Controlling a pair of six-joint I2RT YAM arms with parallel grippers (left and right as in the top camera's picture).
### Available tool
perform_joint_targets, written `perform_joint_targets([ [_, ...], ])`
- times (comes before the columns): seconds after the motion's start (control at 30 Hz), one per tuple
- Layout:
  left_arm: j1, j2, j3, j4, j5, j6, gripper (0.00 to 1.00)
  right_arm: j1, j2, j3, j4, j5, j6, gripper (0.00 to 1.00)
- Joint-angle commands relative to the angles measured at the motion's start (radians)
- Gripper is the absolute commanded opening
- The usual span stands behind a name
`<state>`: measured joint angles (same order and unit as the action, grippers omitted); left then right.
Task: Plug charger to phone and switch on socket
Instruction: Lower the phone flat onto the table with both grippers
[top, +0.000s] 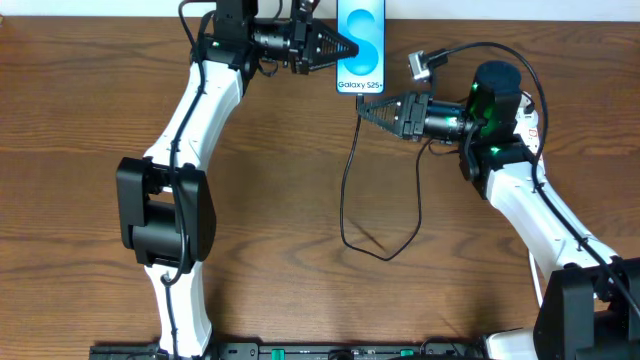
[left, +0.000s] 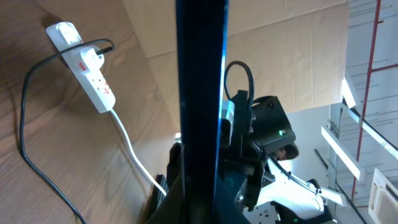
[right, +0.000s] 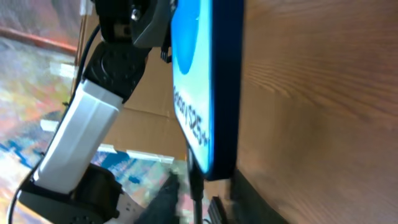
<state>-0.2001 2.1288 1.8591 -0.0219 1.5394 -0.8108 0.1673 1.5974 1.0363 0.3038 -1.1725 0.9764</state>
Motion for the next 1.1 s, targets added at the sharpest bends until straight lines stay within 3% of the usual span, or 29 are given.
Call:
perform_joint_targets([
  [0.0,0.011,-0.047,0.010,0.008,0.029,0.021,0.07,-0.006,0.005,-0.003,0.002,-0.002,-0.009,0.39],
  [0.07,0.033,-0.047,0.010,0.008,0.018,0.021,0.07,-0.006,0.005,-0.003,-0.010,-0.023,-0.037,0.50],
  [0.23,0.076,-0.040,0.010,-0.036,-0.028,0.033,0.07,-0.005,0.005,-0.003,-0.053,-0.027,-0.073,0.63],
  [0.33,0.086,-0.036,-0.013,-0.126,-0.083,0.117,0.07,-0.005,0.005,-0.003,-0.133,0.001,-0.160,0.87],
  [0.4,0.085,-0.036,-0.048,-0.270,-0.168,0.208,0.07,-0.005,0.005,-0.003,-0.284,0.101,-0.226,0.91],
  [0.53,0.078,-0.036,-0.119,-0.431,-0.309,0.350,0.07,-0.005,0.005,-0.003,-0.480,0.266,-0.333,0.95],
  [0.63,0.061,-0.036,-0.180,-0.443,-0.342,0.415,0.07,-0.005,0.005,-0.003,-0.570,0.399,-0.350,0.95],
  [0.87,-0.014,-0.036,-0.273,-0.449,-0.545,0.451,0.07,-0.005,0.005,-0.003,-0.609,0.486,-0.351,0.95],
  [1.07,-0.074,-0.021,-0.296,-0.449,-0.598,0.467,0.07,-0.004,0.005,-0.003,-0.626,0.486,-0.388,0.95],
])
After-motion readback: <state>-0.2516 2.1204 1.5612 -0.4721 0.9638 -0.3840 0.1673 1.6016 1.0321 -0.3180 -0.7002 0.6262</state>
